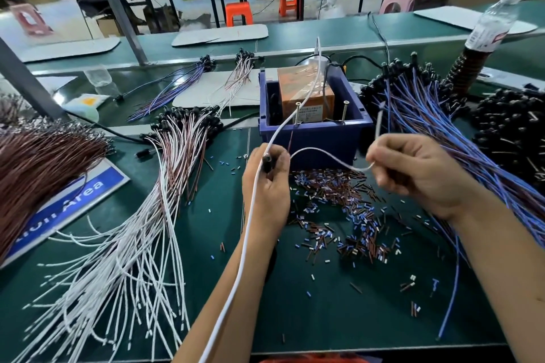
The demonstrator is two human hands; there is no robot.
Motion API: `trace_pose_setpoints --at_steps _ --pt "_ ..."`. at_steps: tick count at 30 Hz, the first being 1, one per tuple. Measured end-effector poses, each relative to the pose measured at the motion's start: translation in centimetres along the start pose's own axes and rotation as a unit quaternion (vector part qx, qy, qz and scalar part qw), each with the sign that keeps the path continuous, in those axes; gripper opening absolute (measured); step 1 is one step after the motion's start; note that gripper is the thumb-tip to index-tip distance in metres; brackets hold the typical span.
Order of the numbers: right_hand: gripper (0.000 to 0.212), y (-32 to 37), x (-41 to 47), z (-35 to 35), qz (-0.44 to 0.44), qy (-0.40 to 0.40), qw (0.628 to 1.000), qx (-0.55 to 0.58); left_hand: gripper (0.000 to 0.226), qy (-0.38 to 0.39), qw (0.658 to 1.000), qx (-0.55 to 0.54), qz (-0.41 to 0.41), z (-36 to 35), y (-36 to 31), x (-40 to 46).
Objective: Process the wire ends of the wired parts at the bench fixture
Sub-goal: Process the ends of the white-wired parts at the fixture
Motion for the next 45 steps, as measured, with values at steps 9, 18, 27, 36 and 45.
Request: trace_pose_setpoints --at_steps 9,18,27,36,45 --pt "0.016 -3.2 3.1 -5.6 -0.098 0.111 0.983 -0.112 0.015 0.095 0.991 -0.091 -0.018 -1.2 -0.9 -0.9" --pt "0.022 -3.3 2.6 -5.2 -0.052 0.051 0.995 -0.074 0.026 0.102 0.961 -0.230 0.115 -1.5 -0.9 -0.6" --pt "0.015 -3.5 2.8 -4.8 0.001 -0.115 0.993 0.021 0.024 0.203 0.931 -0.258 0.161 -1.4 -0.6 -0.2" --pt "0.012 -3.5 3.3 -4.8 0.040 -0.148 0.986 0.063 0.021 0.215 0.919 -0.276 0.180 -1.4 -0.7 0.1" --pt "0.017 -3.8 2.4 -5.8 0.025 -0.013 0.991 -0.131 0.022 0.100 0.962 -0.229 0.107 -1.8 -0.8 0.1"
Point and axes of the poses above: each hand's wrist, its own x-axis towards the middle knuckle, its own z-axis out of the back of the hand, y = z × x, the point moved 1 cm from there along x, towards the middle knuckle, and after that the axes turned 9 degrees about -z, right-handed, at the moved point
